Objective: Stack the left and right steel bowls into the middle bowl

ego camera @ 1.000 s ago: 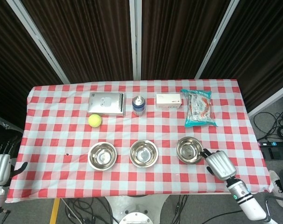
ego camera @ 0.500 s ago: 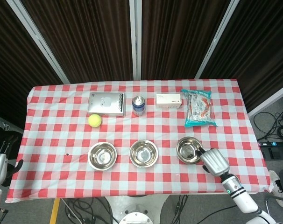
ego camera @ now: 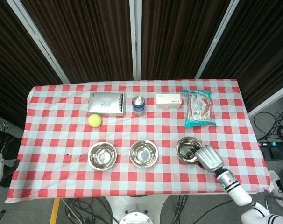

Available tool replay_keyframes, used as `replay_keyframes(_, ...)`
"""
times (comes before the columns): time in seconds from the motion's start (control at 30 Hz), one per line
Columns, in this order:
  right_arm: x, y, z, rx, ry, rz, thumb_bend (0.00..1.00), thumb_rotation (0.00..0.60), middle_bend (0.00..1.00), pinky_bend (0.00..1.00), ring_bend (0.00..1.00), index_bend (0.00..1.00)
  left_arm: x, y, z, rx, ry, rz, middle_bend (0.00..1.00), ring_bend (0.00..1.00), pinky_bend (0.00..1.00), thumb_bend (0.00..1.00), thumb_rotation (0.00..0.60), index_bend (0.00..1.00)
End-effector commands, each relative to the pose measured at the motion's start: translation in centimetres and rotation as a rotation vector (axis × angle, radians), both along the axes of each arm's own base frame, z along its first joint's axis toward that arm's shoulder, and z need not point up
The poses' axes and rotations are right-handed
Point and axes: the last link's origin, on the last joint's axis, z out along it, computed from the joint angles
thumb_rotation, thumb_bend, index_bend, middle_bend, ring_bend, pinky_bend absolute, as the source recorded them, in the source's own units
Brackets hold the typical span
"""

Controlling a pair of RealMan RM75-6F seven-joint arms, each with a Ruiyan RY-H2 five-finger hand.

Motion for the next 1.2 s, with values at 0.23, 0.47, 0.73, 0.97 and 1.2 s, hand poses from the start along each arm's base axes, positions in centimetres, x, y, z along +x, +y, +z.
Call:
replay_keyframes(0.23,0.3,-0.8,-0.9,0.021,0.015,0.009,0.17,0.600,0.41,0.71,0.76,0.45,-0.2,0.0,0.0,-0.004,0.003,0.001,0.22,0.16,0.25,0.32,0.600,0.20)
replay_keyframes(0.47,0.3,-1.0,-1.4,0.036,0.032,-0.006,0.24,0.600,0.44,0.71,0.76,0.50,-0.4,-0.1,0.0,-0.004,0.001,0.007,0.22,0.16,0.25,0.32,0.600,0.20)
replay_keyframes(0.73,0.2,-1.0,-1.5,0.029,0.032,-0.007,0.30,0.600,0.51,0.72,0.78,0.60,-0.5,0.0,-0.1,-0.007,-0.002,0.005,0.22,0.16,0.25,0.32,0.600,0.20)
replay_keyframes(0.97,0.4,-1.2,-1.5,0.025,0.030,-0.006,0.33,0.600,0.55,0.73,0.79,0.65,-0.5,0.0,0.0,-0.009,-0.004,0.003,0.22,0.16,0.25,0.32,0.600,0.20)
replay_keyframes(1.2,0.6,-1.4,-1.0,0.006,0.021,0.001,0.34,0.600,0.57,0.73,0.79,0.68,-0.5,0.0,0.0,-0.010,-0.008,0.001,0.22,0.16,0.25,0.32,0.600,0.20)
